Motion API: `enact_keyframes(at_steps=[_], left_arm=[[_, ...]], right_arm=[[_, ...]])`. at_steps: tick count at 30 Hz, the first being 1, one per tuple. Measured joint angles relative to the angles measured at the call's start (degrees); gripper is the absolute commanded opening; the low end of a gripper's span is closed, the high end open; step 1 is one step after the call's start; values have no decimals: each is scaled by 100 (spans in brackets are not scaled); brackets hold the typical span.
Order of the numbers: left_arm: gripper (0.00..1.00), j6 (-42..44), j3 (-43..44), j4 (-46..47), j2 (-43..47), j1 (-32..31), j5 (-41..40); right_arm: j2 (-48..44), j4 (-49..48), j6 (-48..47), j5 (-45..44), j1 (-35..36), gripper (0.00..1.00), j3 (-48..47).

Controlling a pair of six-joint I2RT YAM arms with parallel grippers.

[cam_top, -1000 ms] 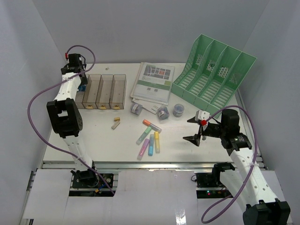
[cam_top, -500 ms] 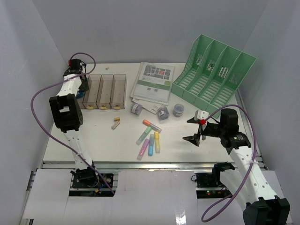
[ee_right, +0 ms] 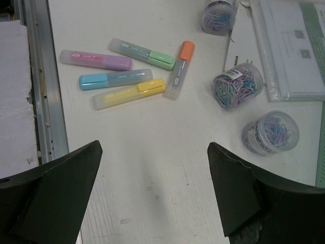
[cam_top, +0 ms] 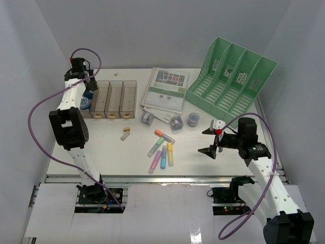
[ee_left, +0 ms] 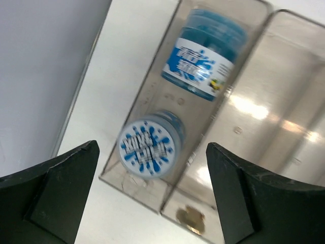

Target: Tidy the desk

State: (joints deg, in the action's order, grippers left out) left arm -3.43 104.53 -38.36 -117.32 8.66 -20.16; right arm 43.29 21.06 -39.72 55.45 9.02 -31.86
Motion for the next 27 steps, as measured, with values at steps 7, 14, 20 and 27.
enact_keyframes(at_steps=[7, 14, 20, 27], left_arm=[[96, -439, -819, 232, 1649, -629, 2065], [98, -1364, -2397, 805, 2973, -1778, 3797], [98, -3053, -3833, 948, 3318, -2767, 3247], [95, -5180, -4418, 1098, 3504, -3071, 2219]], right_arm=[[82, 15, -64, -95, -80, 91, 0], [148, 21, -100, -152, -330, 91, 0], [259, 20, -101, -174, -526, 91, 0], [319, 20, -101, -176, -709, 91, 0]])
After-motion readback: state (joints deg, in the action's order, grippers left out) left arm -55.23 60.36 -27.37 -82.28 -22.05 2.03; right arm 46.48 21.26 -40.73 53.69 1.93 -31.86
